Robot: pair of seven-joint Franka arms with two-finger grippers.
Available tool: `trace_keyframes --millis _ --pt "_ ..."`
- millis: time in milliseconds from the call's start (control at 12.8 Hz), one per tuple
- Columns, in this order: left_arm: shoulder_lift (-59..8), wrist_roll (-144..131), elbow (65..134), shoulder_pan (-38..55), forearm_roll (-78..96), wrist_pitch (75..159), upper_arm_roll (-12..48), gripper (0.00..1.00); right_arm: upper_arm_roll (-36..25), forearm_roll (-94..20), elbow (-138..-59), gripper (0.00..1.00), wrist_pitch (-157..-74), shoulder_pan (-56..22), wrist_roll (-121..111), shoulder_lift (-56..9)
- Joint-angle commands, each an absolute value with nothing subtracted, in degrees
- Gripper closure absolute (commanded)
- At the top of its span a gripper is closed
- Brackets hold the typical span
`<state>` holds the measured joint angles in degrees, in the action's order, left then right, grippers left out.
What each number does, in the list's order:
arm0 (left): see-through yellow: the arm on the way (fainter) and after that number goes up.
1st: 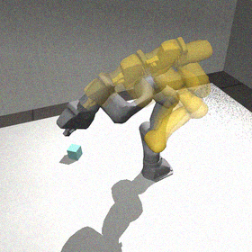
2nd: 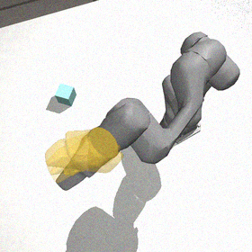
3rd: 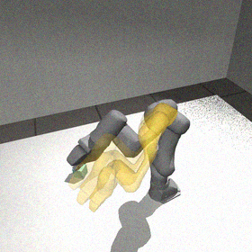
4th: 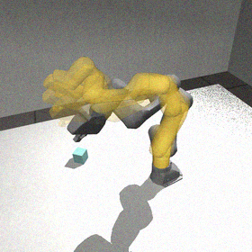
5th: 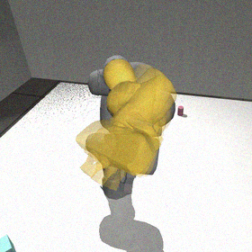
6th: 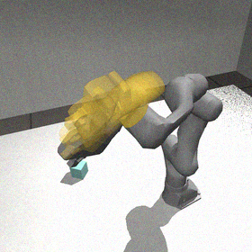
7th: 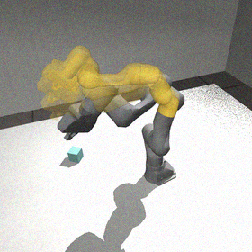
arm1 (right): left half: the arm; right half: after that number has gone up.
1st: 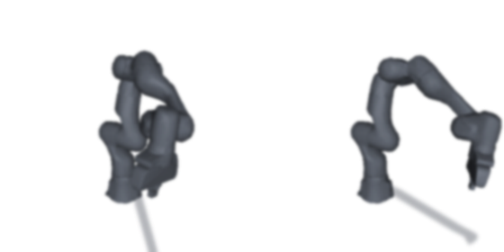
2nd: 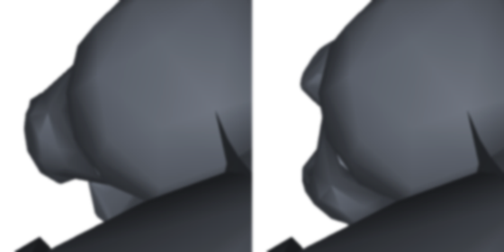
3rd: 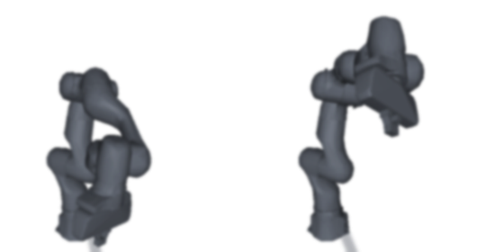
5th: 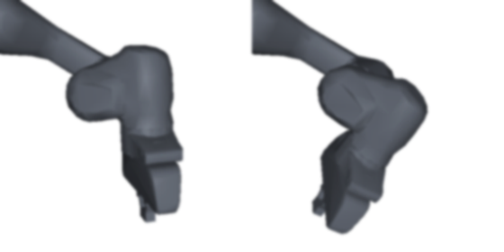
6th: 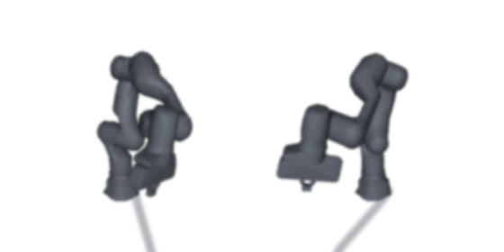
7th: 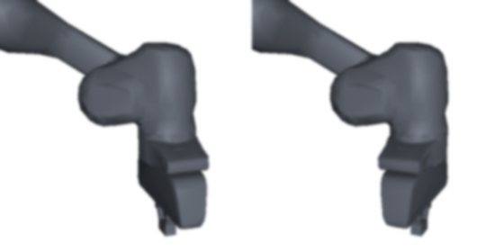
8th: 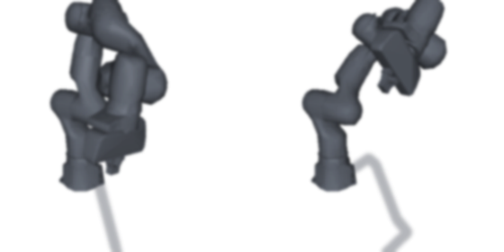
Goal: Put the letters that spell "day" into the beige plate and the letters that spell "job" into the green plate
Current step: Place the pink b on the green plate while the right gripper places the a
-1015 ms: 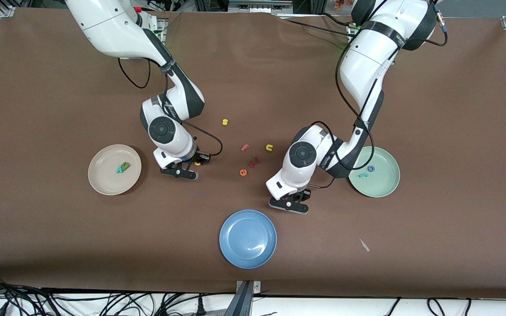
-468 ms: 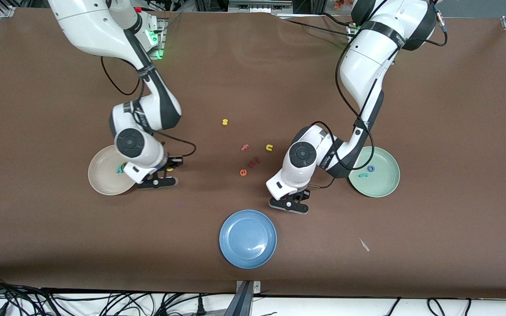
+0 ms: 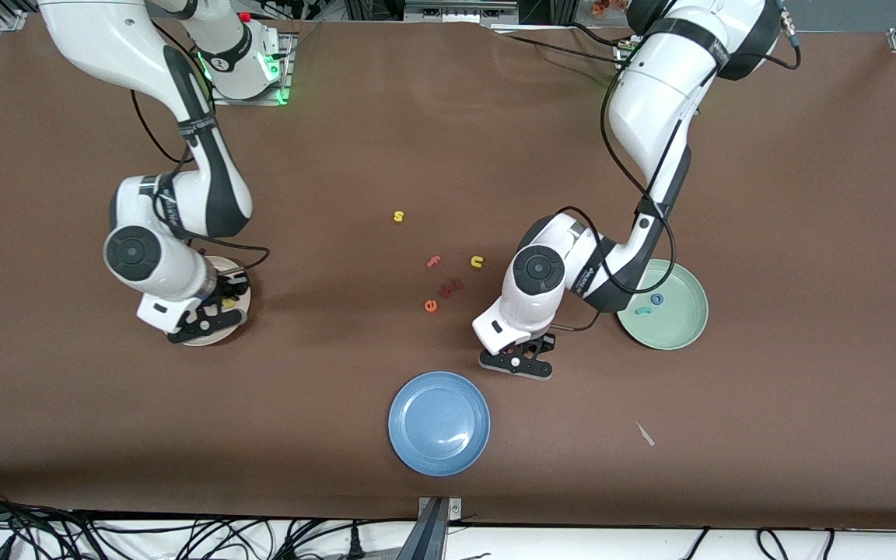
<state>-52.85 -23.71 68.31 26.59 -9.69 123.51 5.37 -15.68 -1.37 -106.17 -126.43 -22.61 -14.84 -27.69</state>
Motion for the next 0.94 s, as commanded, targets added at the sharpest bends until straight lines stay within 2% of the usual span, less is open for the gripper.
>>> trace_keyframes --millis 0,156,234,312,624,859 --pt "-49.0 -22.4 69.3 26.3 -8.5 112.8 5.0 1.00 -18.6 -2.0 -110.0 0.83 -127.7 -22.7 -21.2 -25.7" --pt "-47.3 -21.2 69.4 25.0 -8.4 106.0 4.9 1.00 -18.6 -2.1 -111.1 0.82 -129.9 -21.9 -21.4 -26.5" --pt "-46.2 -20.7 70.3 23.8 -8.6 103.2 4.9 1.00 -18.6 -2.5 -111.0 0.55 -130.0 -21.7 -20.9 -27.3" --pt "-44.9 -20.2 71.6 22.7 -8.6 101.5 5.0 1.00 -18.6 -4.5 -110.7 0.01 -129.4 -21.7 -20.4 -27.3" --pt "-34.7 -19.3 85.7 18.9 -9.1 101.9 4.8 1.00 -17.2 -9.0 -104.2 0.00 -120.3 -24.3 -8.9 -27.4" --pt "-28.1 -9.9 95.0 13.6 -9.6 105.7 4.9 1.00 -17.0 -9.0 -100.0 0.00 -112.6 -27.9 -0.1 -27.0"
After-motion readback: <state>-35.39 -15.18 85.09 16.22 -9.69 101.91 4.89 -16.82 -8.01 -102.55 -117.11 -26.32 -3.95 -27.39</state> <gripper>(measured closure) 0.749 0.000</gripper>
